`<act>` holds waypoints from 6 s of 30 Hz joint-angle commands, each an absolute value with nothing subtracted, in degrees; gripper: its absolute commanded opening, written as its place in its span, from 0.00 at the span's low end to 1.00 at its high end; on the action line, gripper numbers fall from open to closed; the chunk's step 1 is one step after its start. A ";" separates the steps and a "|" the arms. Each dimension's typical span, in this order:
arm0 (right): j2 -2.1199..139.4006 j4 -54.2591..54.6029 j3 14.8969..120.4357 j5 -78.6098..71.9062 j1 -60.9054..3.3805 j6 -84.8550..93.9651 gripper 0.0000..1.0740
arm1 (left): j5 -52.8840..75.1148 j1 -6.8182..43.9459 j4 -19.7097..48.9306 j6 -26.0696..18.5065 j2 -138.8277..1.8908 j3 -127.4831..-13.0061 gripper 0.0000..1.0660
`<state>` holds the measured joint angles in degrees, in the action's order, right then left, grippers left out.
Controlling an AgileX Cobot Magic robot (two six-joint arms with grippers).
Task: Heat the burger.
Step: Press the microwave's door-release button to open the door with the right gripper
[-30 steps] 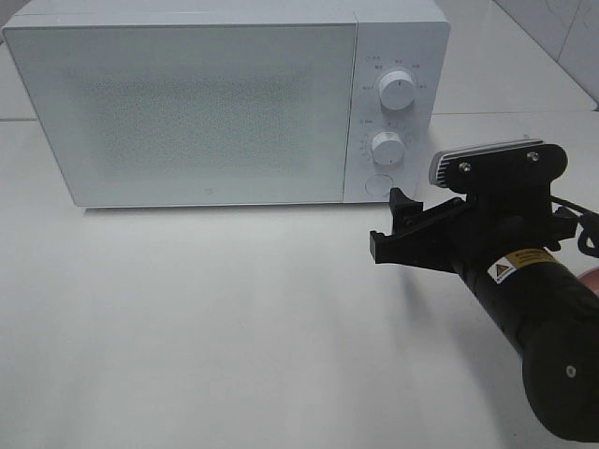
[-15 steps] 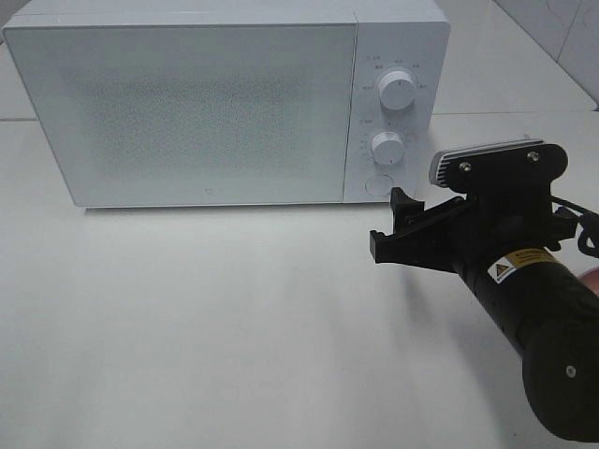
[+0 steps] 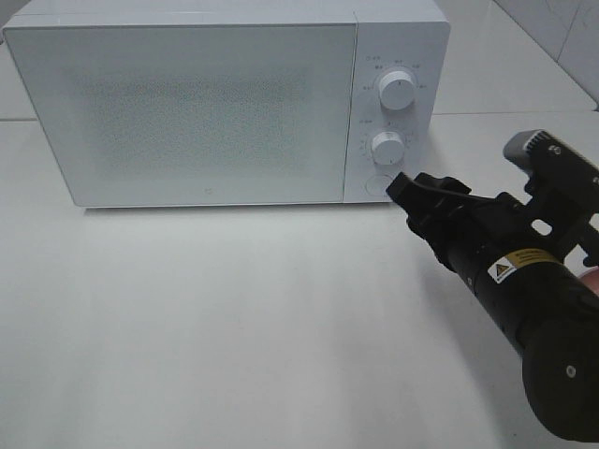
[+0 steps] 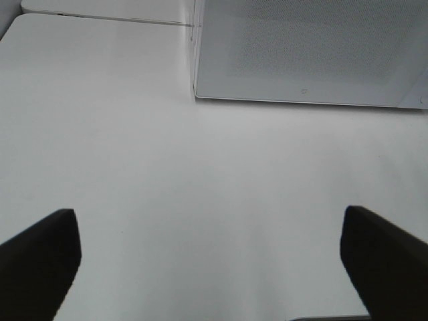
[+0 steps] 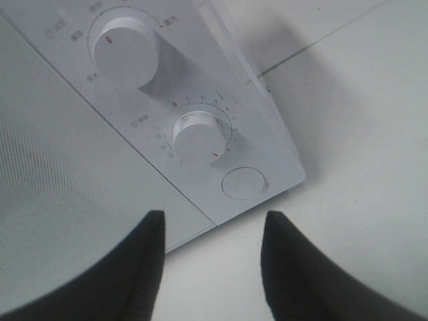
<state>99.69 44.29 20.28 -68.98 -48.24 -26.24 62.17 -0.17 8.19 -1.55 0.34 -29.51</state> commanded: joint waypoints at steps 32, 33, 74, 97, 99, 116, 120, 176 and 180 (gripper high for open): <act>103.53 45.44 26.64 -59.70 -42.51 -67.78 0.00 | 61.36 0.11 8.14 -1.66 1.38 -29.51 0.92; 103.53 45.44 26.64 -59.70 -42.51 -67.78 0.00 | 61.36 0.11 8.14 -1.66 1.38 -29.51 0.92; 121.35 25.27 46.12 -50.19 -30.08 -77.12 0.00 | 61.36 0.11 8.14 -1.66 1.38 -29.51 0.92; 123.64 28.88 48.30 -56.78 -30.08 -76.09 0.00 | 61.36 0.11 8.14 -1.66 1.38 -29.51 0.92; 123.64 28.71 48.64 -57.41 -30.08 -76.09 0.00 | 61.36 0.11 8.14 -1.66 1.38 -29.51 0.92; 123.64 25.90 52.08 -59.19 -30.08 -76.26 0.00 | 61.36 0.11 8.14 -1.66 1.38 -29.51 0.92; 123.64 27.10 52.14 -63.14 -30.08 -76.09 0.00 | 61.36 0.11 8.14 -1.66 1.38 -29.51 0.92; 120.38 31.57 53.17 -49.50 -30.19 -71.91 0.01 | 61.36 0.11 8.14 -1.66 1.38 -29.51 0.92; 118.49 31.34 51.57 -44.06 -30.19 -69.67 0.02 | 61.36 0.11 8.14 -1.66 1.38 -29.51 0.92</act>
<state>120.09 33.69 51.05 -42.00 -30.42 -70.59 62.17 -0.17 8.19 -1.55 0.34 -29.51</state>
